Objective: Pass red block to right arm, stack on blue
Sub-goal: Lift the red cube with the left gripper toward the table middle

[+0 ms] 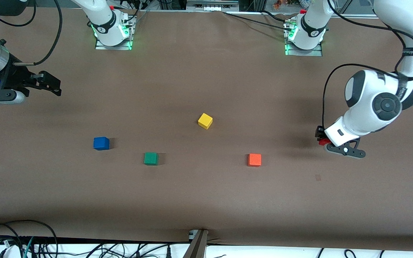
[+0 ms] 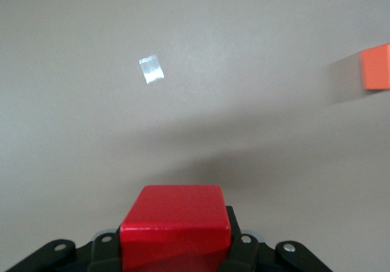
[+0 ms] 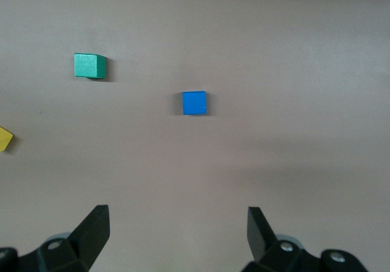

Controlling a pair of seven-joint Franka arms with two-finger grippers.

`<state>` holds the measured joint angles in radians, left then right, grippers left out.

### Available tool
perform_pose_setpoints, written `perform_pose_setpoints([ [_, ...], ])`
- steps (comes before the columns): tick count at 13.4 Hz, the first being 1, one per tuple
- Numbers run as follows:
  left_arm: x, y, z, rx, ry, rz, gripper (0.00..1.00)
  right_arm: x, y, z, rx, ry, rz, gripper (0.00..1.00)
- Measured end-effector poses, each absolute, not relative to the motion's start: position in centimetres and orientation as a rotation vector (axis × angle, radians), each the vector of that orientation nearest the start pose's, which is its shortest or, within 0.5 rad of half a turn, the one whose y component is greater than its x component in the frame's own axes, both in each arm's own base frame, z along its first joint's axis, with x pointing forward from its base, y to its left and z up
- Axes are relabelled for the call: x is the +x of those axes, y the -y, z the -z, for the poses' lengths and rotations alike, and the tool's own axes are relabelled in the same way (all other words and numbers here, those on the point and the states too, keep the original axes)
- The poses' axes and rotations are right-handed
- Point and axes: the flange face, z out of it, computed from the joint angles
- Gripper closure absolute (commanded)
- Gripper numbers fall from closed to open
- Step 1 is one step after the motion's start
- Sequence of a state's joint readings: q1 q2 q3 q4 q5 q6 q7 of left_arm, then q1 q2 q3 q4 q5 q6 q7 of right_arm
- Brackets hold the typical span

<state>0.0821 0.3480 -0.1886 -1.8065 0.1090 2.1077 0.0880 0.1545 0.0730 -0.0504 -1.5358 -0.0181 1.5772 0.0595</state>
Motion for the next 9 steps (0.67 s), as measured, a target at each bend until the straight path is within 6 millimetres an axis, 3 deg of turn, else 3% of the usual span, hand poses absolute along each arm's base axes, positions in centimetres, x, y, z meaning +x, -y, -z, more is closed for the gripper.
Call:
perform_pose_setpoints([
  [4, 64.5, 7.0, -38.0, -3.148, -0.524, 0.002, 0.89, 57.4, -5.9, -60.0, -3.165, 0.071, -0.047, 0.00],
  [9, 65.6, 9.1, -38.1, -3.323, -0.910, 0.119, 0.87, 57.4, -5.9, -60.0, -3.165, 0.071, -0.047, 0.00],
])
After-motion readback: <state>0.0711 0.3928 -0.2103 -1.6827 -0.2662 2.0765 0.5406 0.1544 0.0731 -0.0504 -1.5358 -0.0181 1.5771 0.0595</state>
